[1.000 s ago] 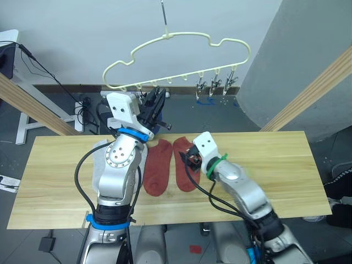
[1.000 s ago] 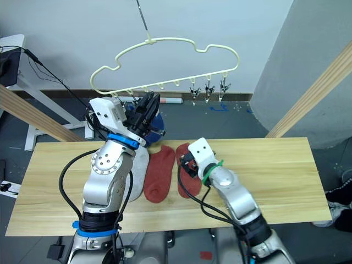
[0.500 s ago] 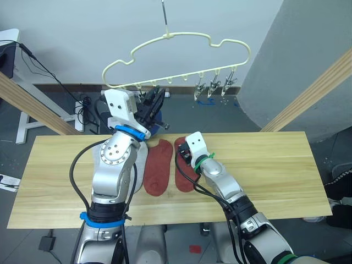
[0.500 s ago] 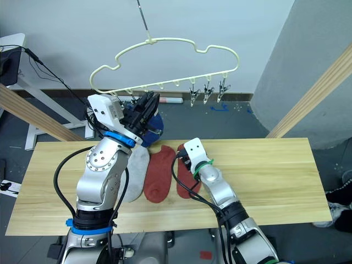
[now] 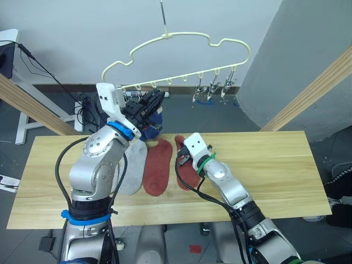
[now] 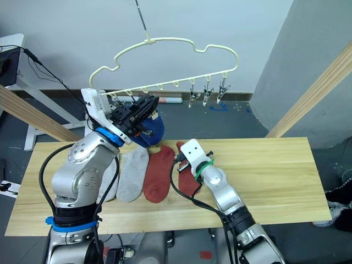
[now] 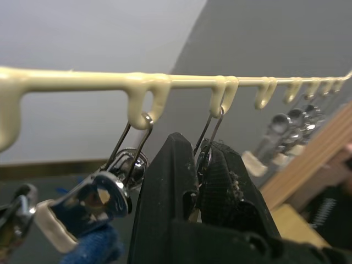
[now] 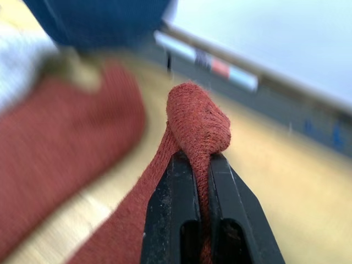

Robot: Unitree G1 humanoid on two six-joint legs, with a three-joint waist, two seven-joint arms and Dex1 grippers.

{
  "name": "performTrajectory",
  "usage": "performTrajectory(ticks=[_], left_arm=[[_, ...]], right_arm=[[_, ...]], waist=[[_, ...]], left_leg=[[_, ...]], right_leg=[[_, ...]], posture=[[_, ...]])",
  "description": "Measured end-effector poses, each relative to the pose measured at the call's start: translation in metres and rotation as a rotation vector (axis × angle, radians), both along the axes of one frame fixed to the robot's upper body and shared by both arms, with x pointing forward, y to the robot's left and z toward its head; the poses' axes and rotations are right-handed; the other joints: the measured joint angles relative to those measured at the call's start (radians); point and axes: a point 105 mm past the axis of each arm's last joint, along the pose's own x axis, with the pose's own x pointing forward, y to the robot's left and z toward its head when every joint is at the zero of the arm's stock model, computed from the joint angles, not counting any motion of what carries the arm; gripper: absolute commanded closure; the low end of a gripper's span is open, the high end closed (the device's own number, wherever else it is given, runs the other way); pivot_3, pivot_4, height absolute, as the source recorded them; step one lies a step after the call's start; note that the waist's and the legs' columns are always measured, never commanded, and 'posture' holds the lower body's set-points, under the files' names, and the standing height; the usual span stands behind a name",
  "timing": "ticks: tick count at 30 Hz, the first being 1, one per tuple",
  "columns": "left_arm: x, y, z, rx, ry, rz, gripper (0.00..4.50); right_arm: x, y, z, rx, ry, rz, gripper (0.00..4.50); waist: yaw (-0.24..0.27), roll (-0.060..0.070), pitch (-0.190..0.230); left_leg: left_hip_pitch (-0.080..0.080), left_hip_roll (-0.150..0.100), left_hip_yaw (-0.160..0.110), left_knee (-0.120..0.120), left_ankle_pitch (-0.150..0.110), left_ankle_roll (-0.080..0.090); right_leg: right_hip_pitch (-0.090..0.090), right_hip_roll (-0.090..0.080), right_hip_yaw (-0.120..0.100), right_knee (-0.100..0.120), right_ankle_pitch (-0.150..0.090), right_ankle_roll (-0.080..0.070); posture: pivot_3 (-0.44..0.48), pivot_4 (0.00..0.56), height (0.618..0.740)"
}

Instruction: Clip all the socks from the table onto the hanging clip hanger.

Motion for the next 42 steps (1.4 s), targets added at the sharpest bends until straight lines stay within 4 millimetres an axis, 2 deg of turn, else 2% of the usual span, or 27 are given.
performTrajectory(ticks=[4, 14, 30, 42], left_arm=[[-0.002, 0.003, 0.004, -0.047, 0.066, -0.059, 4.28], [-0.004, -0.001, 0.008, -0.067, 0.124, -0.121, 4.28], [-0.003, 0.001, 0.008, -0.053, 0.128, -0.112, 4.28], [-0.003, 0.002, 0.006, -0.052, 0.134, -0.109, 4.28]], right_arm=[[-0.009, 0.01, 0.046, 0.007, -0.19, 0.107, 4.5], [-0.02, 0.031, 0.075, 0.003, -0.354, 0.217, 4.5], [-0.025, 0.034, 0.082, 0.0, -0.429, 0.236, 4.5], [-0.026, 0.031, 0.074, 0.029, -0.416, 0.211, 4.5]], waist=[[0.0, 0.0, 0.0], [0.001, 0.0, 0.0], [0.001, 0.0, 0.0], [0.002, 0.0, 0.0]], left_leg=[[0.0, 0.0, -0.001, 0.0, 0.0, 0.0], [0.0, 0.0, 0.0, 0.0, 0.0, -0.001], [0.0, 0.0, 0.0, 0.0, 0.001, -0.001], [0.0, 0.0, 0.0, 0.0, 0.001, -0.001]], right_leg=[[0.0, 0.0, 0.0, 0.0, 0.0, 0.0], [0.0, -0.001, -0.001, 0.0, 0.001, -0.002], [0.0, -0.001, -0.001, 0.0, 0.003, -0.005], [0.0, -0.003, -0.001, 0.0, 0.003, -0.005]], posture=[[-0.045, 0.409, 0.701], [-0.044, 0.404, 0.701], [-0.035, 0.397, 0.701], [-0.031, 0.393, 0.701]])
